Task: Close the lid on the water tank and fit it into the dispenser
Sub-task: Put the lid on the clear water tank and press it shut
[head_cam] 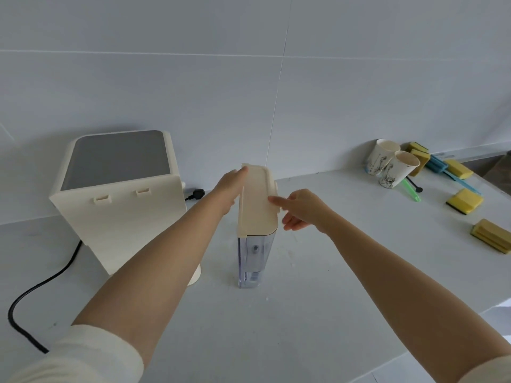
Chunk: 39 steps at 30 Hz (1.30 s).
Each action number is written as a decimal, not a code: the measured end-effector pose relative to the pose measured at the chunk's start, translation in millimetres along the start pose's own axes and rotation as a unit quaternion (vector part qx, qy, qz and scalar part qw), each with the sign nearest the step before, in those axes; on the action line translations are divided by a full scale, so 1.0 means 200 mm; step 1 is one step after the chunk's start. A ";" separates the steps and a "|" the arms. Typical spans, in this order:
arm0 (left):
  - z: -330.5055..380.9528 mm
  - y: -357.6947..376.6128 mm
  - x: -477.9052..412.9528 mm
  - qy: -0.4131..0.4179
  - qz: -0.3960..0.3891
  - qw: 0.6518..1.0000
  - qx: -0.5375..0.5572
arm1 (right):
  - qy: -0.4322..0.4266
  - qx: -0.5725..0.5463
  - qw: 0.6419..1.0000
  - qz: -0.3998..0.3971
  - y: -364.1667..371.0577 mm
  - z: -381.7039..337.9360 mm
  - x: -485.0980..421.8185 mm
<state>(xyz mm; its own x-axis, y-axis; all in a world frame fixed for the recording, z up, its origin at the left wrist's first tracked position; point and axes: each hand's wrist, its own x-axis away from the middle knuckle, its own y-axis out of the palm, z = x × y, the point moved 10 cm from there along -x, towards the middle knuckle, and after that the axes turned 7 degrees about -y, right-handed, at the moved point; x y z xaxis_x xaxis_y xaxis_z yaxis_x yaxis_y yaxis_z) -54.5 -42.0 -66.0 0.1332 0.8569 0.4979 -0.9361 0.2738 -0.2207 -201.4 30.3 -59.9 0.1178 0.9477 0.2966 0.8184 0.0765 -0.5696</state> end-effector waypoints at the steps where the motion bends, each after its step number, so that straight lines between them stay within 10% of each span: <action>1: 0.03 -0.01 0.03 0.030 0.016 0.999 -0.017 | -0.011 0.016 1.000 0.019 -0.04 -0.02 -0.02; 18: 0.03 0.24 0.47 0.305 0.183 0.827 -0.435 | -0.190 0.150 0.967 -0.074 0.14 -0.42 -0.36; 39: -0.01 0.19 0.45 0.322 0.094 0.847 -0.412 | -0.118 0.222 0.968 0.018 -0.10 -0.20 -0.37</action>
<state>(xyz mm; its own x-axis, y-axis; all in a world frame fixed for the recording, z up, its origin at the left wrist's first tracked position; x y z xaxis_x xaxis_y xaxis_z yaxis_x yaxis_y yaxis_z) -76.8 45.5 -30.3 0.4050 0.9074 -0.1127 -0.4505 0.0907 -0.8882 -203.4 -53.8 -39.9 -0.0324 0.9926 0.1169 0.4884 0.1178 -0.8646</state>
